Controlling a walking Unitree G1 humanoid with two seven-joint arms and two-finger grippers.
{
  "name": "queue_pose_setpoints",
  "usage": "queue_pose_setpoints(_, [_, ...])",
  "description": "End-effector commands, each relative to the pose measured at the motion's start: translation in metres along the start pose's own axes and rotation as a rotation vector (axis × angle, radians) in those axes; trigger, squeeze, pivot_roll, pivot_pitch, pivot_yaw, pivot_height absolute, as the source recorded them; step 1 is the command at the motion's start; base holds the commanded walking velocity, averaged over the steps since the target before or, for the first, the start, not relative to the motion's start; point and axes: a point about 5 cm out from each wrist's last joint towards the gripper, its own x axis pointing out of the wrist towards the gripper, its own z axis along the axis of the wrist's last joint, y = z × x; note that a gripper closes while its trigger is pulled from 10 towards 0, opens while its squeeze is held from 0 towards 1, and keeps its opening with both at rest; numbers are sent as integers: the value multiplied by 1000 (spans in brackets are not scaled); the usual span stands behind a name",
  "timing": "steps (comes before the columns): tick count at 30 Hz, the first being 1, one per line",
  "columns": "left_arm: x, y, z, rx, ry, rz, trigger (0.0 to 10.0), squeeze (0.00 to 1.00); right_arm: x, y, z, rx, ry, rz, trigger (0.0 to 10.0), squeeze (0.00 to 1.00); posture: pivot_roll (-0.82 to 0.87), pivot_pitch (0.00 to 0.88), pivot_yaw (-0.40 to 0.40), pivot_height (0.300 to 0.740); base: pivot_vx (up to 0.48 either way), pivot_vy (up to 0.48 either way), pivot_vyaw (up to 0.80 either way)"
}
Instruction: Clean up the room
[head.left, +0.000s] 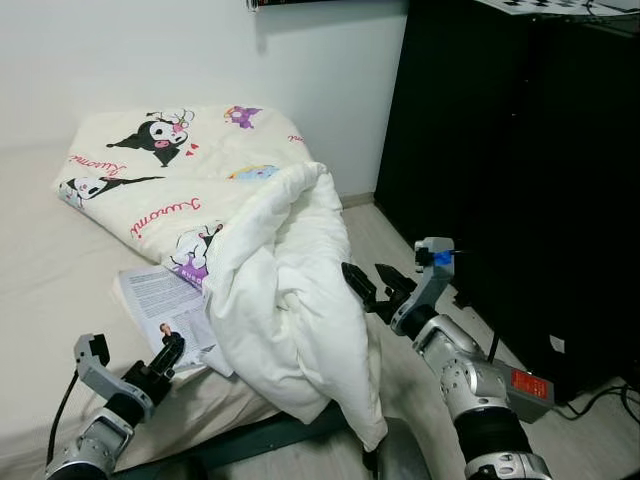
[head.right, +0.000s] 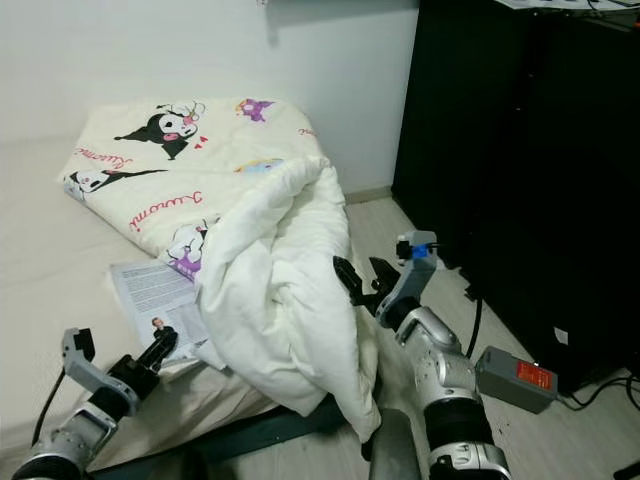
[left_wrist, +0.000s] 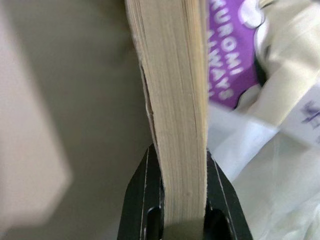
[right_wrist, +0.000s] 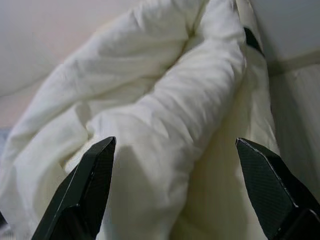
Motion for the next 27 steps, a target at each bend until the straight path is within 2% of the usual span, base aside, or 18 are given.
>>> queue_pose_setpoints(1, [9, -12, 33, 71, -138, -51, 196, 0, 4, 4, -1, 1, 12, 18, 10000, 0, -82, 3, -34, 475, 0, 0, 0])
queue_pose_setpoints(6, [17, -20, 37, 77, -161, -81, 392, 0, 5, 4, -2, -1, 18, 22, 10000, 0, -84, 0, -35, 475, 0, 0, 0])
queue_pose_setpoints(8, [25, -29, 41, 94, -181, -103, 314, 0, 7, 5, -2, 0, 23, 23, 10000, 0, -87, 0, -32, 475, 0, 0, 0])
queue_pose_setpoints(13, [31, -36, 49, 123, -207, -100, 275, 0, 9, 5, -7, -9, 54, 8, 10000, 0, -85, 0, -29, 475, 0, 0, 0])
queue_pose_setpoints(24, [29, -31, 48, 216, -157, -29, 431, 0, 10, 5, -18, -27, 106, -17, 10000, 0, -80, 0, -22, 475, 0, 0, 0])
queue_pose_setpoints(26, [28, -27, 48, 274, -149, 35, 314, 0, 10, 4, -18, -34, 103, -18, 10000, 0, -85, 0, -24, 475, 0, 0, 0])
queue_pose_setpoints(27, [28, -27, 48, 274, -149, 35, 314, 0, 10, 4, -18, -34, 103, -18, 10000, 0, -85, 0, -24, 475, 0, 0, 0])
